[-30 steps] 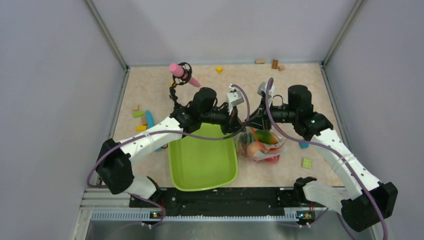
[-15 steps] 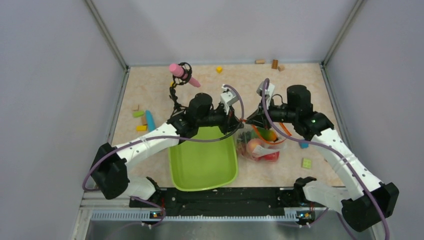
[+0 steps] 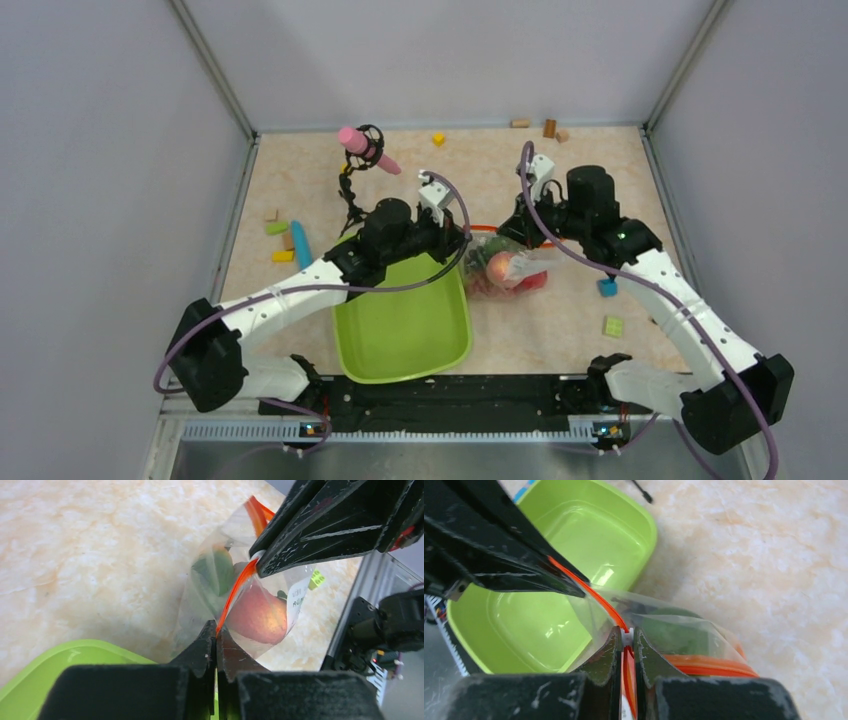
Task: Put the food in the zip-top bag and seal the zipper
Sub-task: Zip the zipper food storage bag at the center of the board.
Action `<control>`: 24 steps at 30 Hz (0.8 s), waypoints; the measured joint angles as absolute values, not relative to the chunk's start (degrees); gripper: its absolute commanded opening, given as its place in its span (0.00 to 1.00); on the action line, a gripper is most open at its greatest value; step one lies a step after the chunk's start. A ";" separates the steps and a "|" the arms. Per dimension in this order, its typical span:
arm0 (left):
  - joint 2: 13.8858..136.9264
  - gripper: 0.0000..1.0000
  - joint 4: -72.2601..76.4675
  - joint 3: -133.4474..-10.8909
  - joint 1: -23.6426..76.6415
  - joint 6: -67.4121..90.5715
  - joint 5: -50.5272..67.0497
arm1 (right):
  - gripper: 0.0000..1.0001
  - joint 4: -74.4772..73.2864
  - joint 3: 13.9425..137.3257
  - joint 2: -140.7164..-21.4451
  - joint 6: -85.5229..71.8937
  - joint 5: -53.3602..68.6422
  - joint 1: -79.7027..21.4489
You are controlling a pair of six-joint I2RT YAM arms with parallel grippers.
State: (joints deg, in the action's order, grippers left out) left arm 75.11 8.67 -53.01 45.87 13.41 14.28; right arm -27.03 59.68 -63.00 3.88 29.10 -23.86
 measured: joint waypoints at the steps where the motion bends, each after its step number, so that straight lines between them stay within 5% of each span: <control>1: 74.91 0.00 8.69 -52.86 45.87 13.45 13.19 | 0.00 -27.14 59.68 -62.96 2.87 27.33 -23.88; 24: 73.12 0.00 13.30 -51.18 45.93 13.67 4.40 | 0.00 -31.75 57.63 -53.93 -11.16 -3.38 -24.34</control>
State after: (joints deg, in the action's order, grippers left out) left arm 73.12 13.30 -51.18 45.93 13.67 4.40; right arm -31.75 57.63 -53.93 -11.16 -3.38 -24.34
